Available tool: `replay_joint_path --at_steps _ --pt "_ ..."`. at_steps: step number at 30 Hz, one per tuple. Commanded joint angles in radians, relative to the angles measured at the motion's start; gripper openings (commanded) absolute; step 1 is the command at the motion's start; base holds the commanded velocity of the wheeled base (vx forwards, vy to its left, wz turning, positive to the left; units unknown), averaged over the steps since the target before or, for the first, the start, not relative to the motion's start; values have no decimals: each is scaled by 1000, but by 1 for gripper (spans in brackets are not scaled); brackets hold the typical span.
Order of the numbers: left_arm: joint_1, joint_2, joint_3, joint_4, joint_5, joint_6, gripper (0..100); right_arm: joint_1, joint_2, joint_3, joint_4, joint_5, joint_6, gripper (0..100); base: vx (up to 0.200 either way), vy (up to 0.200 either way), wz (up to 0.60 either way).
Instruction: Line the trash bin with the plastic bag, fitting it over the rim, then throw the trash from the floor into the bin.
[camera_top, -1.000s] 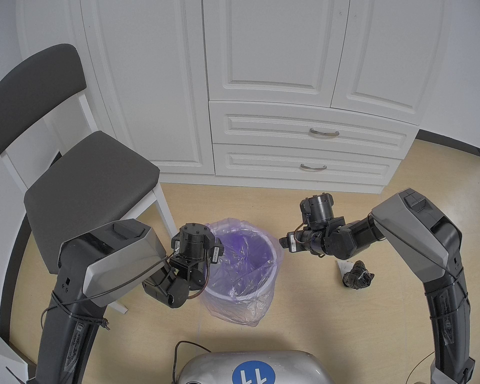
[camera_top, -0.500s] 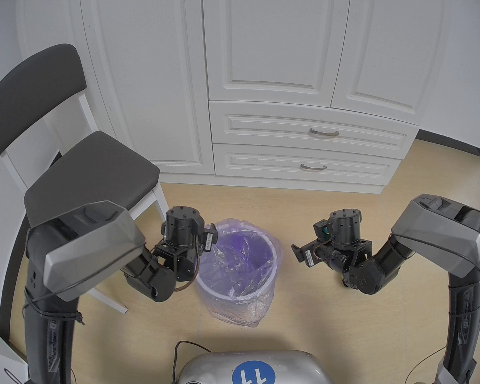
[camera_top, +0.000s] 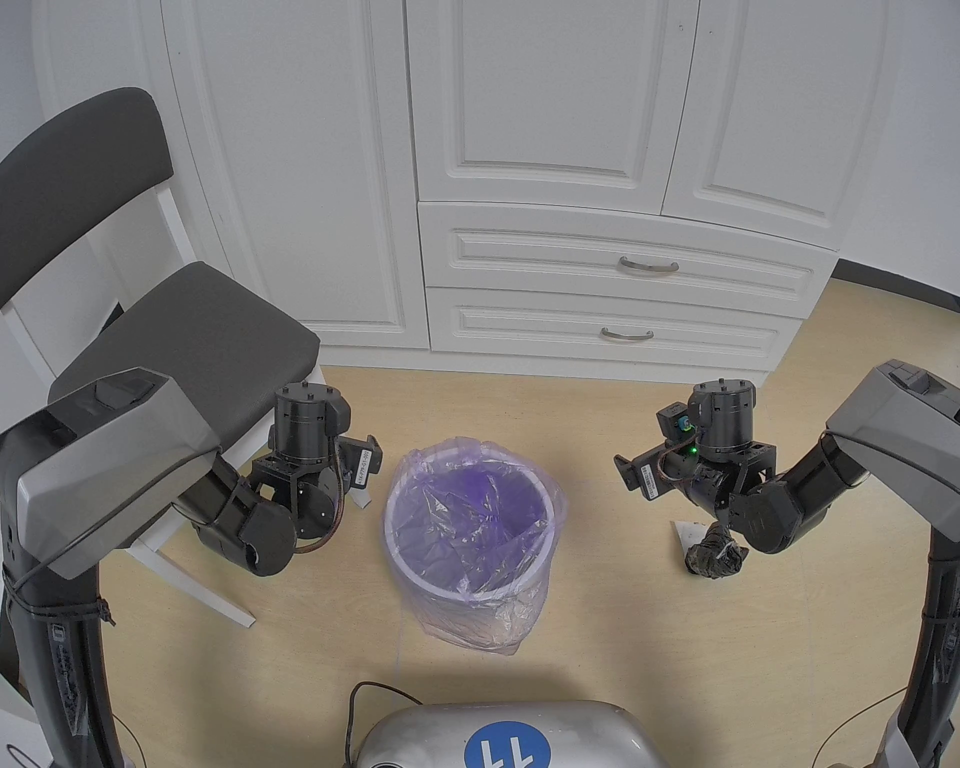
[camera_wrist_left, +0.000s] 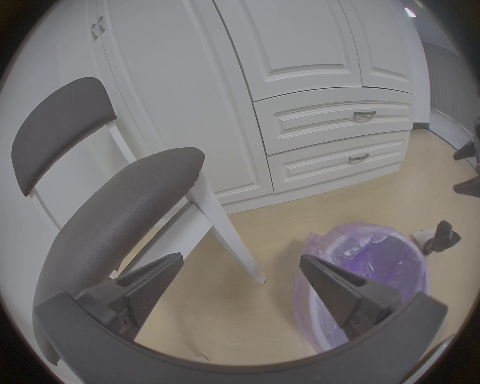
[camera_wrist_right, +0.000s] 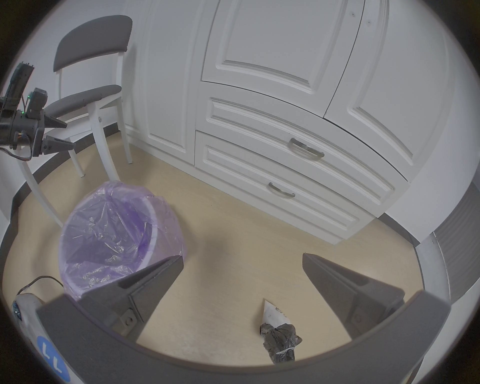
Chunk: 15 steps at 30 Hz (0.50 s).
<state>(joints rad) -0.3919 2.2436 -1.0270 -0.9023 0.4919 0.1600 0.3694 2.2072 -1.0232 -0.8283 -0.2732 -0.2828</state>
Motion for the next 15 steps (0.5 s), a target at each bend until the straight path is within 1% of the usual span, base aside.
replay_joint_path --at_steps 1,3,4,7,9,13,15 --pt "30 63 -45 6 -3 0 100 -27 34 -57 57 -1 25 100 0 0 0" --pt "30 79 -51 6 -4 0 100 -30 40 -74 80 0 36 100 0 0 0" --pt "28 116 -64 6 -4 0 100 -32 52 -101 123 0 65 100 0 0 0" --pt "28 165 -82 10 -3 0 100 -40 69 -140 164 2 93 100 0 0 0" --pt "31 189 -91 22 -3 -2 100 -47 78 -150 172 8 97 100 0 0 0" --pt "59 218 -131 92 -3 -5 100 -58 112 -161 175 15 97 100 0 0 0" --pt "68 226 -143 97 -3 -5 100 -58 126 -169 176 15 97 100 0 0 0"
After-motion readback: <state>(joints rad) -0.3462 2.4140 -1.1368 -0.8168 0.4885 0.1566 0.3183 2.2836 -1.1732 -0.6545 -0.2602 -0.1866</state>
